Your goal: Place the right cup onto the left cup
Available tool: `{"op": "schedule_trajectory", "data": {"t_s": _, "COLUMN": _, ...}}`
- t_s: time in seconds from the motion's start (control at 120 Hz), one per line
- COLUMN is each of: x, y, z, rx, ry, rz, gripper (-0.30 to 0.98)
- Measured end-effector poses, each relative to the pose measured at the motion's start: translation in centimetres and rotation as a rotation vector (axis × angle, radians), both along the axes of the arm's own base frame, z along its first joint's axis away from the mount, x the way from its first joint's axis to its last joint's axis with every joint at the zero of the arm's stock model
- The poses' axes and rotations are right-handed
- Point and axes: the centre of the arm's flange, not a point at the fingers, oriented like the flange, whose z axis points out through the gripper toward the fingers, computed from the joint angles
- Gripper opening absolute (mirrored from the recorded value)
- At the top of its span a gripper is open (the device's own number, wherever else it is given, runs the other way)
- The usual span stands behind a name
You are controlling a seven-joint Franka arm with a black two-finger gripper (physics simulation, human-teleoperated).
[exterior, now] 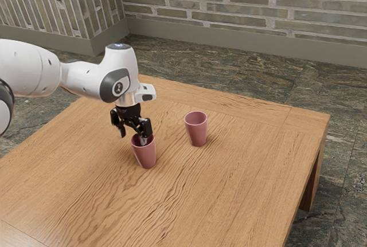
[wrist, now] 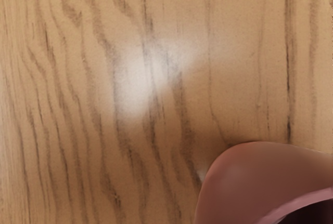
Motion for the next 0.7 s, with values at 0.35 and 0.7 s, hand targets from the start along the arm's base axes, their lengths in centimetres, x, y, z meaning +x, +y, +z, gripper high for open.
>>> {"op": "schedule_trajectory", "data": {"t_s": 0.35, "x": 0.3, "y": -1.6, "z": 0.1, "rx": -0.004, "ry": -0.021, "rz": -0.024, "gripper": 0.00}}
{"op": "schedule_trajectory", "data": {"t_s": 0.7, "x": 0.4, "y": -1.9, "z": 1.5, "rx": -0.004, "ry": -0.048, "rz": -0.021, "gripper": -0.08}}
